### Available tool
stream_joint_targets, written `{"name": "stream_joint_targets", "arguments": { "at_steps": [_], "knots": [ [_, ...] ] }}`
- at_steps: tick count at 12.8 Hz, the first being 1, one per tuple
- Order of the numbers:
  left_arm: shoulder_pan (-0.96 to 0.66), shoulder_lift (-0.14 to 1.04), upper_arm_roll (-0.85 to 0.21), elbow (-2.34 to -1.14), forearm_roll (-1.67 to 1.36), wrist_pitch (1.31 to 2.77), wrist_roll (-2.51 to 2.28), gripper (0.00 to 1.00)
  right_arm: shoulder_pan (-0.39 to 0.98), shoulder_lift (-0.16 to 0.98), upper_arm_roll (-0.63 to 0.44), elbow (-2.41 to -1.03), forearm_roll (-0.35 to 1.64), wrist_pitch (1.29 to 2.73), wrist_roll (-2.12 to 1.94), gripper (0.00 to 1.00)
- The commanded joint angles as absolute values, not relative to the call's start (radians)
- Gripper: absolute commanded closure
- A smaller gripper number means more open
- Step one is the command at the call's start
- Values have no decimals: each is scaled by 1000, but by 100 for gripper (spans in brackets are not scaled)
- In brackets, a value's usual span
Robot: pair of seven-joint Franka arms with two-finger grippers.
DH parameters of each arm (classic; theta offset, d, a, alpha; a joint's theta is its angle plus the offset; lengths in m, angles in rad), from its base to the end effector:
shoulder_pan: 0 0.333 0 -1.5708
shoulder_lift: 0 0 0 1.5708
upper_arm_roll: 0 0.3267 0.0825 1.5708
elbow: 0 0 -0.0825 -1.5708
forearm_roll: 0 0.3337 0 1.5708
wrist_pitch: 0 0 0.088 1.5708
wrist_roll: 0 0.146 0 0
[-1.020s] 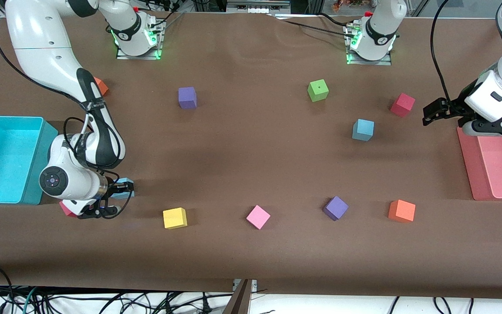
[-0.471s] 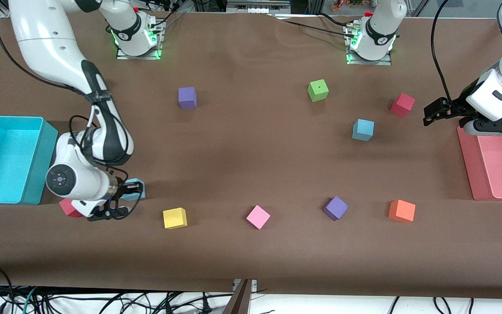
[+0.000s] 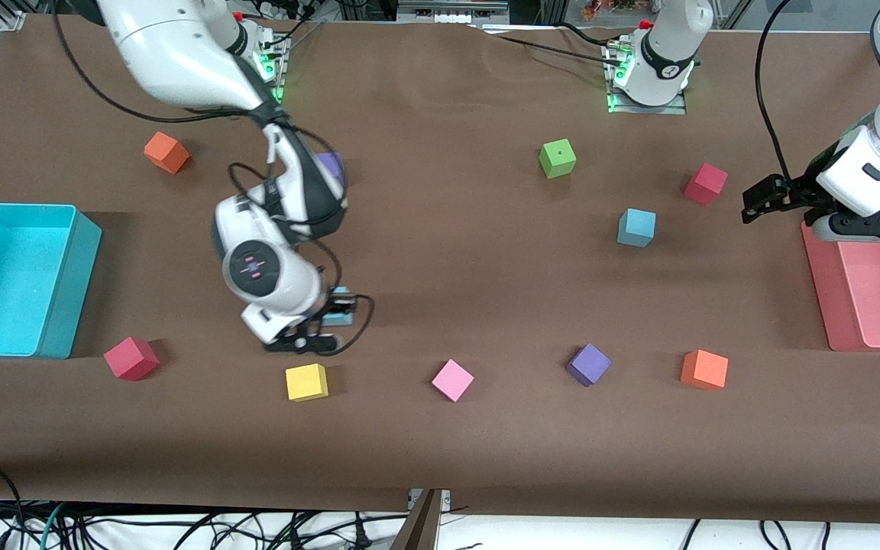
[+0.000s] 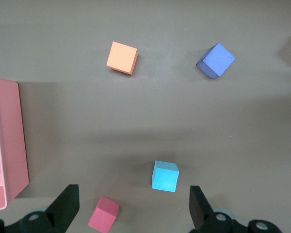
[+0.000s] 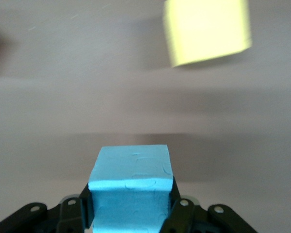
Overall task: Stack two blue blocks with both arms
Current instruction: 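Carry the light blue cube to the table middle and open the right gripper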
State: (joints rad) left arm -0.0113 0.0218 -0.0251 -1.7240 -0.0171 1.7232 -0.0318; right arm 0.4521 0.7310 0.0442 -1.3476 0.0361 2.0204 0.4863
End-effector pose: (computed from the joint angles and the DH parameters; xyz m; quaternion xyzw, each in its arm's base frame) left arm 0.5168 -0.0209 0.5330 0.9999 -0.0009 -0.0116 0.0083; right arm 0.6087 0.3263 0.2806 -0.9991 0.0085 0.0400 0.0137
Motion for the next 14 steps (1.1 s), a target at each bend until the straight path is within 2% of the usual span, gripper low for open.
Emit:
{"name": "stream_joint_targets", "arguments": {
  "at_steps": [1,7,13,14],
  "knots": [
    [-11,52,-25,-1675,-9,1709,-29,0,527,762,38,-1324,43,2069,625,66],
    [-9,51,-23,-1675,-8,1703,-28,0,715,844,38,-1324,43,2291,935,66],
    [-11,57,-23,-1675,-8,1704,-29,0,807,868,38,-1321,43,2293,959,66],
    [-11,60,-23,-1675,-8,1704,-28,0,814,876,38,-1321,43,2293,959,62]
  ]
}}
